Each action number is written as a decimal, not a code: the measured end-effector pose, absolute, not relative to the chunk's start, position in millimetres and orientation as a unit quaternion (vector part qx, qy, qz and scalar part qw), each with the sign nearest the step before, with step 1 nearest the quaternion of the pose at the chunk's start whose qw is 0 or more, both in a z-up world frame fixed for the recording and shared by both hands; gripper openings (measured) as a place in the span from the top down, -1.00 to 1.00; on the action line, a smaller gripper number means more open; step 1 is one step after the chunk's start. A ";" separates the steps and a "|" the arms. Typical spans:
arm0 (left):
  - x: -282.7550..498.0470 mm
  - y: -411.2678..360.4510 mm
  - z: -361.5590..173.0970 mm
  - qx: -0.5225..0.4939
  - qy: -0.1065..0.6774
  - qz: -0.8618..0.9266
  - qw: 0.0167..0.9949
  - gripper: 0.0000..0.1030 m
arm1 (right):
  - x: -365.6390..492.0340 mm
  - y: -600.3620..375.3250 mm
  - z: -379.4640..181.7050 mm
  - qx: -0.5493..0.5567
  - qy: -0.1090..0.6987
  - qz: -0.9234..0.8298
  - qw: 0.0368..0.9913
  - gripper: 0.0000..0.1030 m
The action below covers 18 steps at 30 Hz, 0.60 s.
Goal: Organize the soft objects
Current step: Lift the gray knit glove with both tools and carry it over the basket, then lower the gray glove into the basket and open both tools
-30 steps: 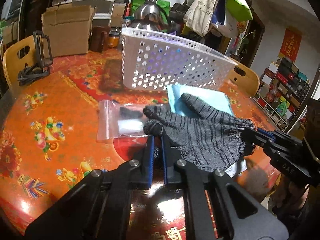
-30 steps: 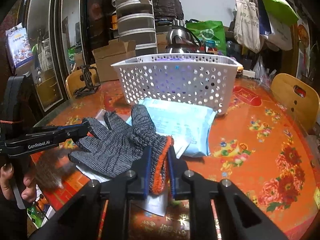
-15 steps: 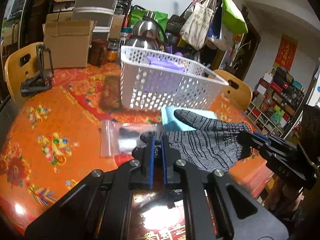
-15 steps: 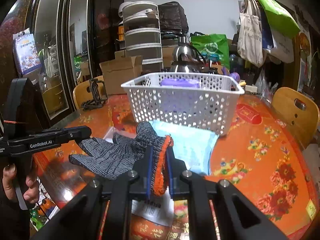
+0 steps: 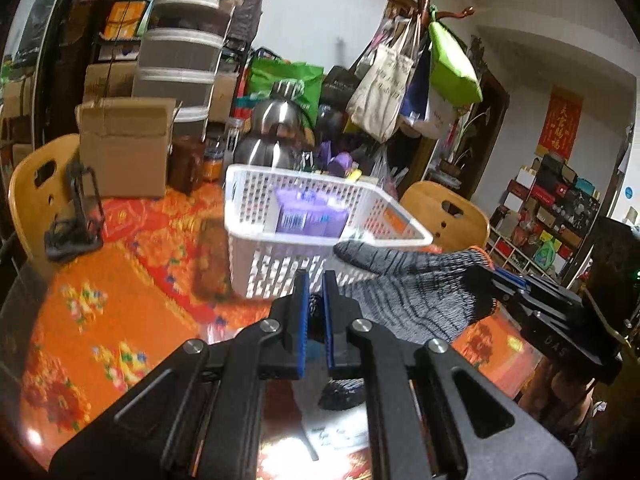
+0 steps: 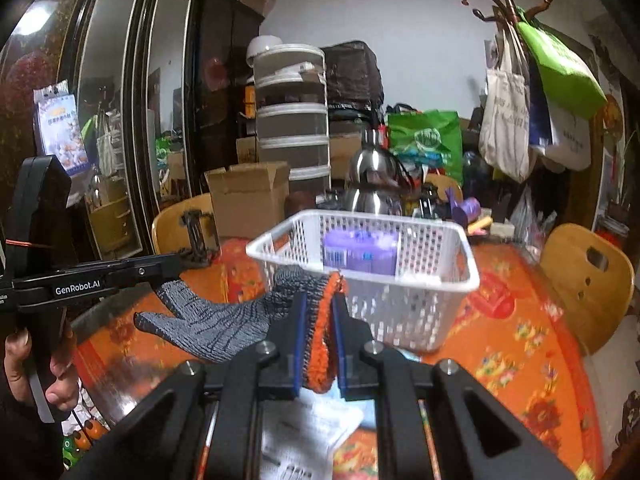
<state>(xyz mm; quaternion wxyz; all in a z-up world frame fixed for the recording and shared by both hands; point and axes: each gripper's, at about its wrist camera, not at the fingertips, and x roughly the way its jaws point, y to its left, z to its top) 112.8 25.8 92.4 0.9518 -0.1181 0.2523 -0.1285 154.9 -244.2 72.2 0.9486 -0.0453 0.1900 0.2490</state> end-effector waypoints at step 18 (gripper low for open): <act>281.4 23.5 208.5 -0.110 0.257 -0.102 0.955 0.89 | 298.5 -231.4 153.4 -0.038 0.179 0.240 0.953 0.80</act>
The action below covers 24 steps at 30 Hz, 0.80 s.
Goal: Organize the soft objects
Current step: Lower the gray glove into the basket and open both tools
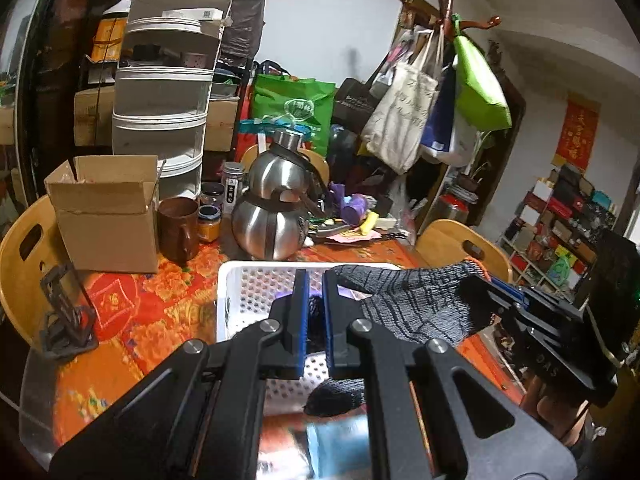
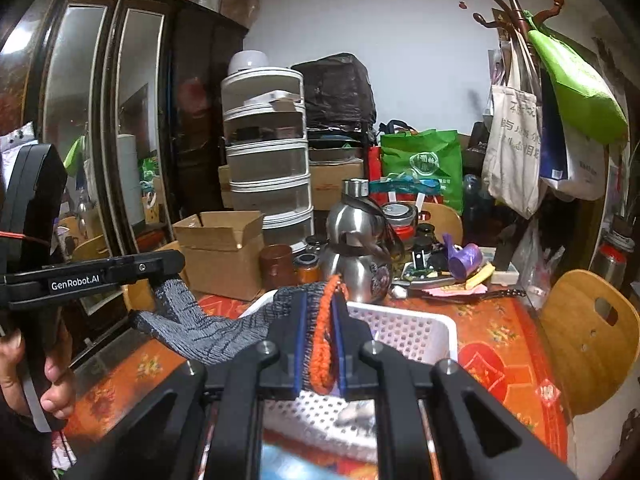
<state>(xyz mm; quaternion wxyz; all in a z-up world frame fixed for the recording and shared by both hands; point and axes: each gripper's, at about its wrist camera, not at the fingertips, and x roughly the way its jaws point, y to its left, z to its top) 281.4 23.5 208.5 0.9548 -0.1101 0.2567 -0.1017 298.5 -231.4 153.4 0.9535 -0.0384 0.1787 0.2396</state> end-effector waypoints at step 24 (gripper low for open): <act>365.7 11.3 84.1 -0.090 0.333 -0.042 0.938 -0.46 | 390.3 -250.3 61.2 -0.036 0.271 0.166 0.947 -0.50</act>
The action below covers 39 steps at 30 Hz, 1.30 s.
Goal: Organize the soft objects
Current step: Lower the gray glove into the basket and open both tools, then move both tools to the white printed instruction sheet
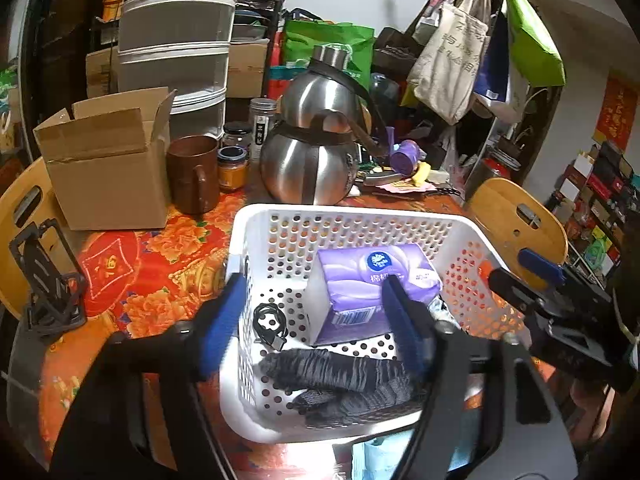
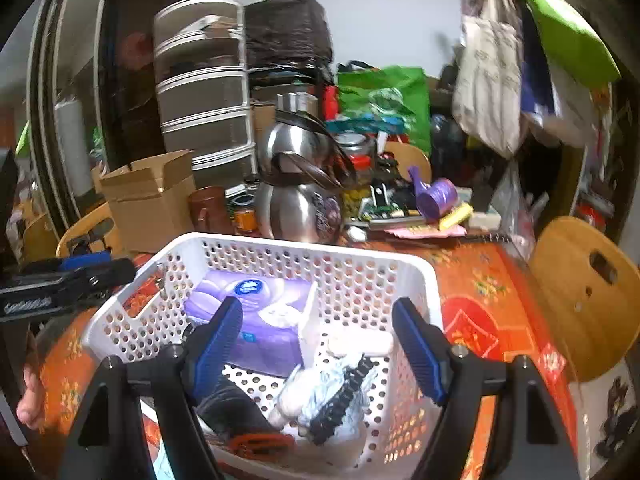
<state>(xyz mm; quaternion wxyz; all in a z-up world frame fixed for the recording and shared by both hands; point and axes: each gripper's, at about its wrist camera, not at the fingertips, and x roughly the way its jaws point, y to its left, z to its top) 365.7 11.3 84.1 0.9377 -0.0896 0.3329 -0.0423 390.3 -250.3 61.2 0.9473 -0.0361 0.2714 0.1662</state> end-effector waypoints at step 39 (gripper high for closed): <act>118.5 7.5 -17.3 -0.044 0.350 -0.035 0.935 -0.73 | 164.0 -279.4 -50.8 0.001 0.347 0.191 0.918 -0.65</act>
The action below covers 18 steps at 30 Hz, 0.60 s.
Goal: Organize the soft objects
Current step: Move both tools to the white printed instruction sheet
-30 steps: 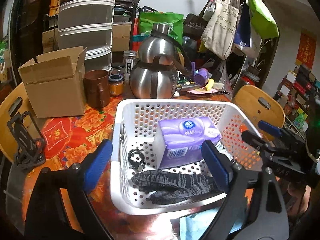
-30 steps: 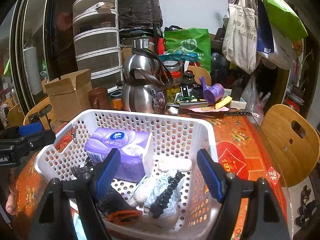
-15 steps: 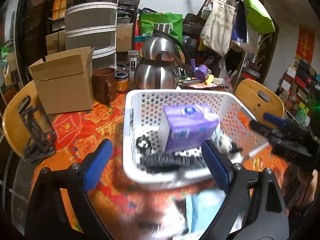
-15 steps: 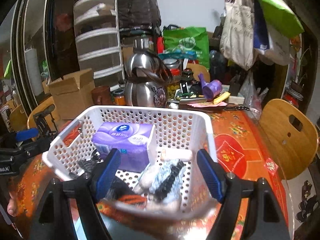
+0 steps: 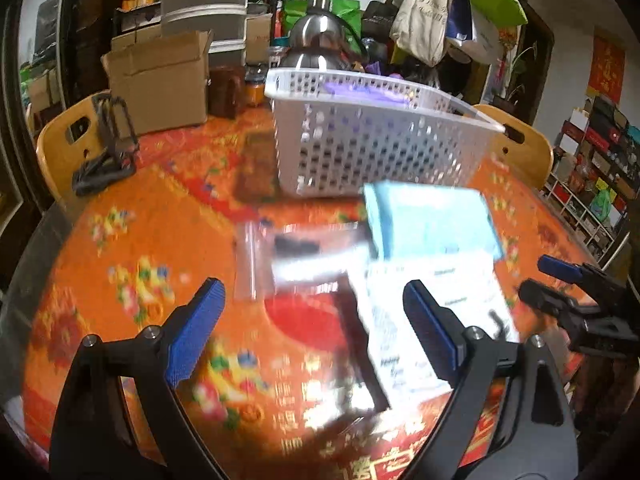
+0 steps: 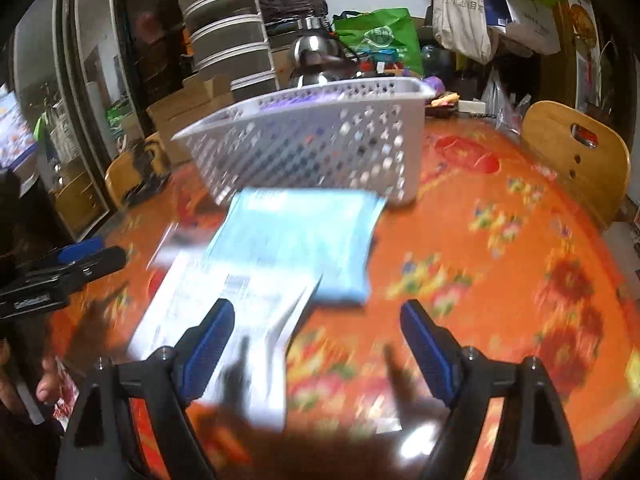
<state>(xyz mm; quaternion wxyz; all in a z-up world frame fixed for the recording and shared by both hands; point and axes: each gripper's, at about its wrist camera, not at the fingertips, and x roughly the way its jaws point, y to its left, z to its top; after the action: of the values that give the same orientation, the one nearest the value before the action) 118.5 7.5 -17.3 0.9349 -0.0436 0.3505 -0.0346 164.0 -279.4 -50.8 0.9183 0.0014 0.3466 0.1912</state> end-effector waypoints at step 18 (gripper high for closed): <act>127.8 -30.4 -61.1 -0.057 0.398 -0.092 0.911 0.07 | 157.8 -250.1 -78.1 -0.012 0.363 0.228 0.903 -0.04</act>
<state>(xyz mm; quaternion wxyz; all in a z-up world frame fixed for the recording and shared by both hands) 127.8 -30.4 -61.1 0.9110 -0.0566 0.3982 -0.0915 157.8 -250.1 -78.1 0.9034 -0.0123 0.3630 0.2278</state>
